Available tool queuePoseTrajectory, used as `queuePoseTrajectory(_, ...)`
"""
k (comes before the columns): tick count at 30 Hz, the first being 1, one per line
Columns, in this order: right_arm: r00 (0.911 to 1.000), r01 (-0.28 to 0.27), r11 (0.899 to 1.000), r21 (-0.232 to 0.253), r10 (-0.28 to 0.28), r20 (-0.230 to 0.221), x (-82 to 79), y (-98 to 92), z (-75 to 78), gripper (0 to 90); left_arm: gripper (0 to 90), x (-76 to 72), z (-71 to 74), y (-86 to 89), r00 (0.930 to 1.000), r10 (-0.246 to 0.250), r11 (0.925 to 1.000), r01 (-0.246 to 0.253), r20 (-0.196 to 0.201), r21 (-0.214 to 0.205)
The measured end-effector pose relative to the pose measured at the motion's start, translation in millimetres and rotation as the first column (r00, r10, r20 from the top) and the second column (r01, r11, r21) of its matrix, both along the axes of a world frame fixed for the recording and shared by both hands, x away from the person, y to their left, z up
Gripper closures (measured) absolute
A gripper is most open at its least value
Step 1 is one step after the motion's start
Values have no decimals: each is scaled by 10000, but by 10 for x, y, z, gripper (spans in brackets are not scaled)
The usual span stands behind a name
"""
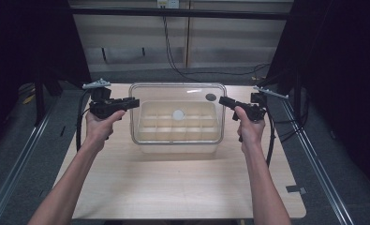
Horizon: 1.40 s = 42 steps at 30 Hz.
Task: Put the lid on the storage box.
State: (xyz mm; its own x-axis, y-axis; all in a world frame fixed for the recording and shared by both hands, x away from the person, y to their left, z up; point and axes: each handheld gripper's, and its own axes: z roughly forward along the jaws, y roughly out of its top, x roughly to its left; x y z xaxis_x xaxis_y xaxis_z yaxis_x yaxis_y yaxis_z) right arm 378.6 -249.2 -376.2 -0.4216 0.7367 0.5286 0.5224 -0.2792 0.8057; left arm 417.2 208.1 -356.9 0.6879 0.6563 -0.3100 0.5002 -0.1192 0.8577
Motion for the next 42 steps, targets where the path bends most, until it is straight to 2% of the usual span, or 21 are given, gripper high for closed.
queuePoseTrajectory(4, 10000, 21, 10000, -50, -21, -40, 13, -11, -4, 722, 679, 25, -7, -30, 10000, 83, 10000, -83, 31, -28)
queuePoseTrajectory(6, 9999, 115, 9999, -5, -115, -88, 36, -26, -19, 722, 671, 42, -16, -51, 10000, 87, 9999, -87, 42, 77)
queuePoseTrajectory(7, 9999, 117, 9999, 52, -117, -115, 52, -31, -30, 724, 662, 49, -30, -68, 9998, 175, 9993, -177, 71, 325)
queuePoseTrajectory(9, 9999, 111, 9999, -11, -111, -121, 59, -23, -30, 726, 645, 53, -41, -84, 9996, 237, 9988, -243, 141, 416)
queuePoseTrajectory(14, 9997, 173, 9992, -362, -180, -188, 99, 5, -22, 720, 640, 103, -78, -73, 9996, 284, 9991, -283, -33, 306)
queuePoseTrajectory(20, 9993, 210, 9987, -468, -224, -288, 150, 15, -51, 717, 641, 157, -117, -67, 9992, 323, 9994, -321, -229, 123)
queuePoseTrajectory(21, 9993, 263, 9970, -731, -281, -229, 165, 39, -58, 708, 640, 178, -129, -65, 9990, 343, 9994, -340, -299, 102)
queuePoseTrajectory(22, 9994, 259, 9968, -760, -277, -226, 172, 41, -65, 708, 640, 192, -138, -62, 9989, 324, 9995, -324, -341, 6)
queuePoseTrajectory(28, 9986, 252, 9969, -745, -286, -447, 242, 40, -107, 707, 627, 264, -181, -65, 9982, 321, 9995, -319, -499, 46)
queuePoseTrajectory(32, 9984, 212, 9964, -817, -253, -505, 279, 47, -120, 707, 606, 324, -220, -73, 9979, 255, 9993, -239, -597, 271)
queuePoseTrajectory(42, 9968, 276, 9967, -764, -332, -728, 359, 42, -209, 694, 585, 406, -306, -99, 9966, 284, 9994, -267, -778, 232)
